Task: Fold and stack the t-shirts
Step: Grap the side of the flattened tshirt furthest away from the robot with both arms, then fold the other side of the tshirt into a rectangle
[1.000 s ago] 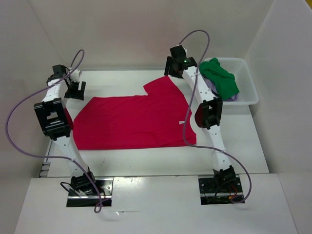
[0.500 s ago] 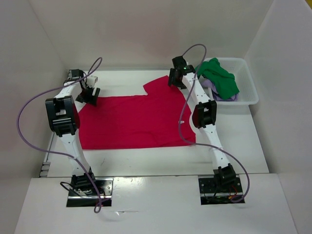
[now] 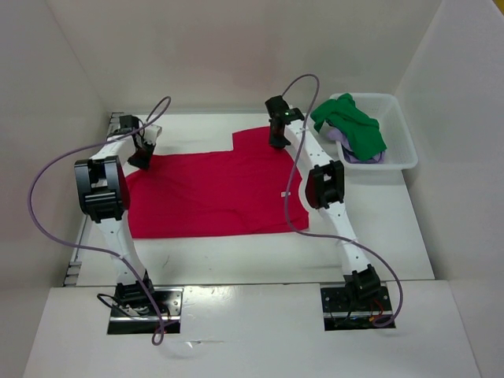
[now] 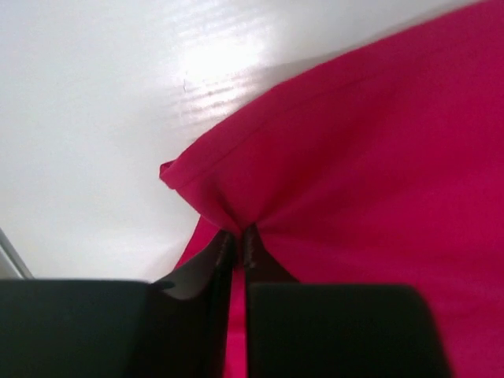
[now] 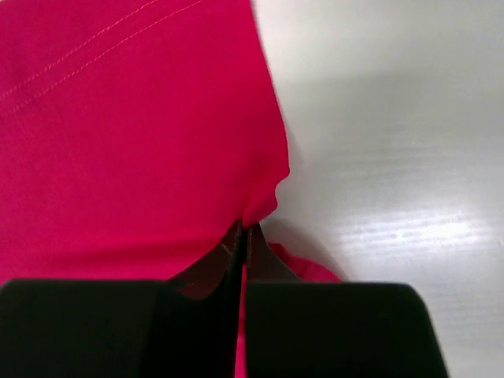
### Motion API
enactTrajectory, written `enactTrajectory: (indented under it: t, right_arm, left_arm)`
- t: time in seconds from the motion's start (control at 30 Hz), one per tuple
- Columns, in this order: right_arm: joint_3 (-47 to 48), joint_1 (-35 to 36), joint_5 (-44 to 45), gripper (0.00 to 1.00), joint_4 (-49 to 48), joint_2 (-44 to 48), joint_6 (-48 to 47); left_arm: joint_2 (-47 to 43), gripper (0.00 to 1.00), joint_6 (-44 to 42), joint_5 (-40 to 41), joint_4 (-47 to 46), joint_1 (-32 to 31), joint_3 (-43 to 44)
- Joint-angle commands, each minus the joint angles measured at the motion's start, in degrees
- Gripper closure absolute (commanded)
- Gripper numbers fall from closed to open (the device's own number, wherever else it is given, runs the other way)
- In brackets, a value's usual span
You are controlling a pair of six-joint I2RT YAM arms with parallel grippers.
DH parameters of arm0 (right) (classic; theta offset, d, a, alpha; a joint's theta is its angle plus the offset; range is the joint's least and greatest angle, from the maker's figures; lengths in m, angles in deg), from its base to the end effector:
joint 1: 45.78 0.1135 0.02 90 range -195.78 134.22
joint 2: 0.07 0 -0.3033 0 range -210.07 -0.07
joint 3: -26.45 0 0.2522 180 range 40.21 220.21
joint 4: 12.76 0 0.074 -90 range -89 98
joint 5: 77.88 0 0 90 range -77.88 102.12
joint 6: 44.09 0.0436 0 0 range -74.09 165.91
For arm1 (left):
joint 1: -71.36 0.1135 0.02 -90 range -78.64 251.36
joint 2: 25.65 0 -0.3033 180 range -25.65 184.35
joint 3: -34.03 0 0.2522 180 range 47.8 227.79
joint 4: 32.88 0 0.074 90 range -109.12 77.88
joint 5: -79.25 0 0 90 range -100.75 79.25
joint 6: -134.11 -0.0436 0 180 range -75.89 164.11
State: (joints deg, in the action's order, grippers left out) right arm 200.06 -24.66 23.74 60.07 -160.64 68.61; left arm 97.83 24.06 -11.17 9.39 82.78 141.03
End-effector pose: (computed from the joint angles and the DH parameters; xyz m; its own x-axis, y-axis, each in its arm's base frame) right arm 0.5726 0.2118 0.1704 -0.8434 0.0794 -0.5314 0.0727 0.9968 0.0336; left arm 0.4805 0.0967 0.1944 -0.8538 0.1773 -0.4895 0.1048 0.9795 0.1720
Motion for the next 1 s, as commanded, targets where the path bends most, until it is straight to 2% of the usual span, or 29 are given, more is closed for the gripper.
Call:
enactTrajectory:
  t: [0.0, 0.03, 0.13, 0.23, 0.33, 0.43, 0.5, 0.57, 0.6, 0.63, 0.67, 0.77, 0.83, 0.97]
  right_arm:
    - [-6.28, 2.94, 1.38, 1.00, 5.27, 7.17, -0.63]
    - [-7.61, 3.83, 2.35, 1.00, 5.27, 8.77, -1.25]
    - [-13.06, 8.03, 7.26, 1.00, 5.27, 15.18, -1.25]
    - [-22.36, 11.30, 7.81, 1.00, 4.04, 22.21, -0.73]
    - [-42.61, 13.06, 7.81, 1.00, -3.66, 31.00, 1.81]
    - [-56.60, 13.06, 1.94, 1.00, -11.48, 41.01, 3.75]
    - [-62.78, 13.59, -1.58, 1.00, -13.62, 43.32, 5.07]
    - [-65.44, 13.59, -3.61, 0.87, -15.03, 44.55, 5.60]
    - [-67.37, 13.59, -5.88, 0.68, -15.04, 45.34, 5.60]
    - [-68.35, 13.59, -6.95, 0.58, -15.04, 45.35, 5.60]
    - [-69.31, 13.59, -7.92, 0.52, -15.64, 46.39, 5.60]
    - [-72.57, 12.98, -11.17, 0.42, -16.97, 50.43, 5.60]
    - [-73.71, 12.28, -11.18, 0.41, -17.76, 53.76, 5.08]
    - [-71.10, 9.29, -10.65, 0.41, -18.90, 55.72, 4.55]
  left_arm:
    - [-2.10, 0.94, -1.48, 0.77, 2.25, 0.44, -5.41]
    - [-3.76, 1.00, -2.00, 0.78, 1.73, 0.44, -6.21]
    - [-8.84, 1.00, -2.70, 2.00, 1.11, -0.60, -9.90]
    - [-15.10, 1.00, -5.42, 4.19, 0.58, -1.66, -14.47]
    - [-18.45, 0.99, -7.54, 8.92, 1.28, -2.19, -18.69]
    - [-20.20, 0.97, -8.16, 12.11, 0.76, -3.42, -23.08]
    - [-21.35, 0.96, -8.16, 11.42, 1.71, -4.03, -24.67]
    - [-23.45, 0.94, -7.64, 8.87, 3.90, -4.65, -25.38]
    - [-24.24, 0.93, -7.63, 7.56, 5.05, -4.65, -25.38]
    - [-24.95, 0.93, -7.63, 6.15, 6.19, -4.65, -25.38]
    - [-26.35, 0.90, -7.63, 3.44, 8.90, -4.65, -25.38]
    - [-28.11, 0.85, -10.77, 1.22, 13.74, -5.18, -26.68]
    - [-29.60, 0.77, -13.16, 1.22, 15.60, -5.71, -29.06]
    - [-32.33, 0.58, -19.31, -4.38, 24.03, -6.23, -31.80]
